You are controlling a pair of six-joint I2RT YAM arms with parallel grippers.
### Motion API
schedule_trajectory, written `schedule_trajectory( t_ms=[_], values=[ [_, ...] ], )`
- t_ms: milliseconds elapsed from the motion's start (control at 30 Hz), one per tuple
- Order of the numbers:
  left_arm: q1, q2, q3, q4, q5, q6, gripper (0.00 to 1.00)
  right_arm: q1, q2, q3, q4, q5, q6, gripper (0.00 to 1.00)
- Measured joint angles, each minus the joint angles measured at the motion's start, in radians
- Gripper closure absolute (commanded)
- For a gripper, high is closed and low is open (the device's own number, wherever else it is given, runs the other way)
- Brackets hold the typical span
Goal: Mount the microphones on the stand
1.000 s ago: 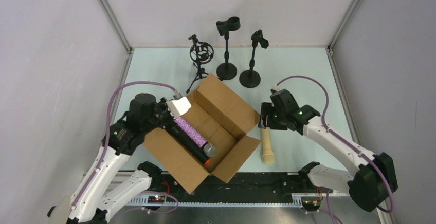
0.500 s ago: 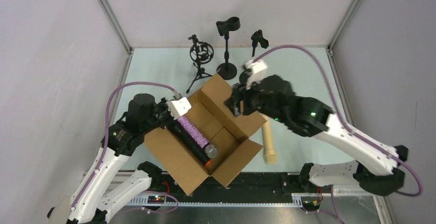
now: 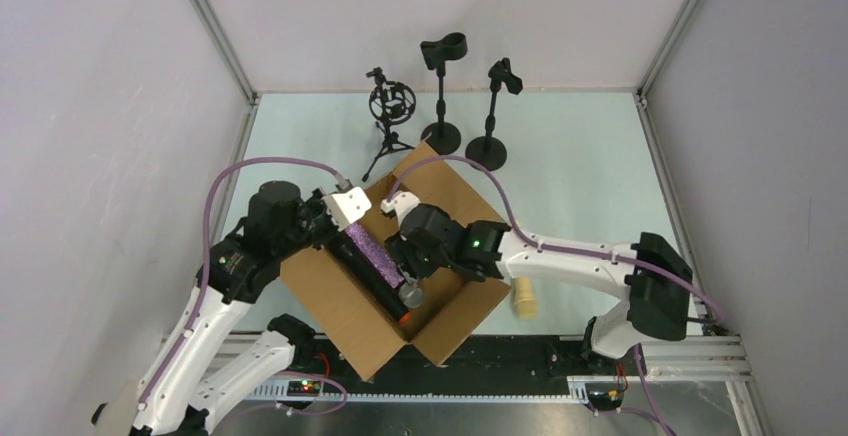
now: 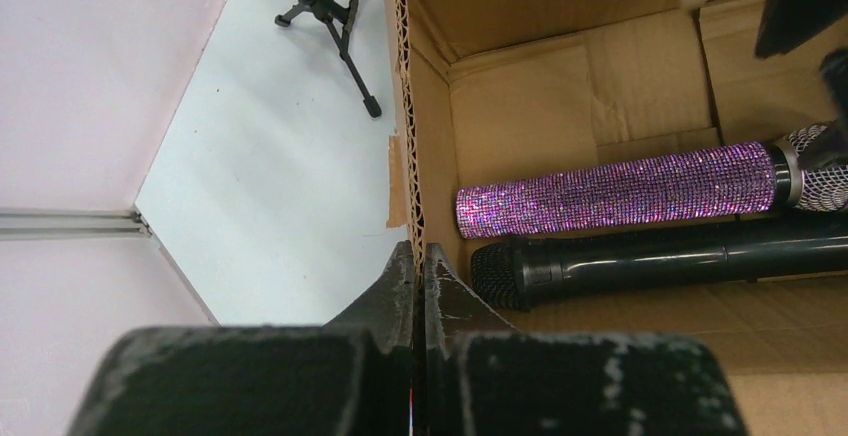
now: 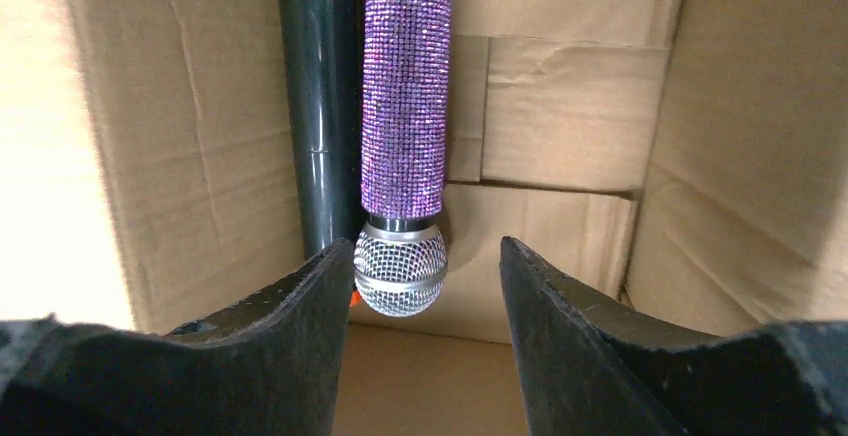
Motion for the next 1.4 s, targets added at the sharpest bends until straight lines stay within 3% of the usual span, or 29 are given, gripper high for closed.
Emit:
schedule_trajectory(
  t_ms=[400, 833, 900, 1167, 1300, 1400],
  values=[
    [0.000, 0.007, 0.002, 0.002, 0.006, -0.010, 1.00, 0.042, 0.151, -0.030, 0.243, -0.029, -0.002, 0.40],
    [-0.025, 0.007, 0.023, 0.001, 0.006, -0.022, 1.00, 0.014, 0.245, -0.040, 0.279, -0.006, 0.028, 0.46],
    [-0.029, 0.006, 0.024, 0.000, 0.006, -0.024, 1.00, 0.015, 0.259, -0.040, 0.283, -0.011, 0.032, 0.50],
    [-0.039, 0.006, 0.024, 0.002, 0.005, -0.028, 1.00, 0.022, 0.250, -0.046, 0.268, 0.001, 0.035, 0.86],
    [-0.049, 0.005, 0.024, -0.002, 0.021, -0.036, 1.00, 0.021, 0.137, -0.066, 0.195, 0.021, 0.026, 0.95],
    [-0.051, 0.002, 0.024, -0.002, 0.023, -0.035, 1.00, 0.018, -0.006, -0.070, 0.138, 0.034, 0.023, 0.96]
  ],
)
